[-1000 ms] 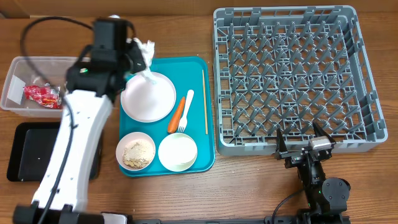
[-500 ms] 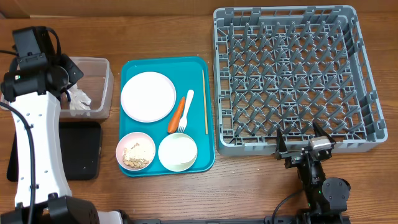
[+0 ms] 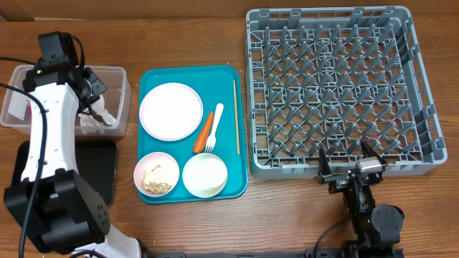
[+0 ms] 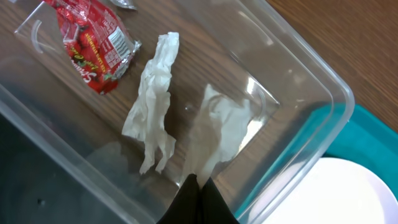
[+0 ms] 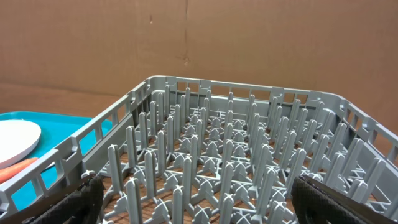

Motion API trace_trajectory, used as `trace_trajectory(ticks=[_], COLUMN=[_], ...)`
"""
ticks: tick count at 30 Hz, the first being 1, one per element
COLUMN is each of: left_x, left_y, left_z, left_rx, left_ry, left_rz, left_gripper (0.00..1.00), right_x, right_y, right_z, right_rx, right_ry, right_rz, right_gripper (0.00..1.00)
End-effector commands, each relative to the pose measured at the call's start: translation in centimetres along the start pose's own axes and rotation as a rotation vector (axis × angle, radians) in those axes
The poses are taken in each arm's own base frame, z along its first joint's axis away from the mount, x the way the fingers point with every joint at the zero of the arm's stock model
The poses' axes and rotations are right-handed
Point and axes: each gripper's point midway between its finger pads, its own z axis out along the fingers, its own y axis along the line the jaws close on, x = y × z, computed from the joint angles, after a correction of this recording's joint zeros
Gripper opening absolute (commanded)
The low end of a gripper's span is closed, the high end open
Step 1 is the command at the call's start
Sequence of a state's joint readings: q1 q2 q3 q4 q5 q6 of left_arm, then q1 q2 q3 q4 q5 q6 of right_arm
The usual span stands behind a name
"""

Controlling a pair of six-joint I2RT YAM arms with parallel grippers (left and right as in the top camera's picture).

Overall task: Sort waste into correct bins and load items into the dishwasher rack
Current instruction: 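Move the left gripper back toward the white plate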

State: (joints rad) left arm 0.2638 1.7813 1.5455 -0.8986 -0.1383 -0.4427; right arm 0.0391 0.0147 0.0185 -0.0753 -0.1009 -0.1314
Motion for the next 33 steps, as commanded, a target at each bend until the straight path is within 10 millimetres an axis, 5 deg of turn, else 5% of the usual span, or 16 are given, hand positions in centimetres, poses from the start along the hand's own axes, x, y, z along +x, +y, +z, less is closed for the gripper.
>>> trace_trajectory(ticks=[1,6,9,13,17,24,28,31,33], left_x=[-0.3,-0.7,-0.8,-1.1,-1.0,-1.3,2.3,6.0,8.8], left_y=[-0.4,-0.6,-0.5,-0.6,-1.0,-5.2,-7.5,-7.6,-7.1], left_z=[0.5,0.5,0.5,0.4,-0.3,-9.6,-15.5,-17.0,-17.0], left_rx=[0.015,0.021,0.015,0.018,0.046,0.345,0.500,0.497,0.467], left_ry=[-0.013,-0.028,-0.036,-0.047,-0.037,-0.087,-0.059,0.029,0.131], left_rz=[-0.001,0.027,0.046,0.067,0.066,0.081,0.156,0.204,0.227], left_gripper=[0.04,0.06,0.40,0.61,0.64,0.66,0.64,0.57,0.64], right_x=[0.2,0.2,0.2,0.2,0.2,0.2,0.2,0.2,0.2], right_y=[0.0,0.0,0.0,0.0,0.0,0.0,0.0,0.0,0.0], right_z=[0.0,0.0,0.0,0.0,0.0,0.0,0.0,0.0,0.0], right_rx=[0.000,-0.001,0.000,0.000,-0.001,0.000,0.000,0.000,0.000], right_ry=[-0.005,-0.005,-0.005,-0.005,-0.005,-0.005,-0.005,-0.005,-0.005], right_rz=[-0.001,0.000,-0.001,-0.001,-0.001,-0.001,0.000,-0.001,-0.001], right_gripper=[1.00,1.00,1.00,1.00,1.00,1.00,1.00,1.00,1.00])
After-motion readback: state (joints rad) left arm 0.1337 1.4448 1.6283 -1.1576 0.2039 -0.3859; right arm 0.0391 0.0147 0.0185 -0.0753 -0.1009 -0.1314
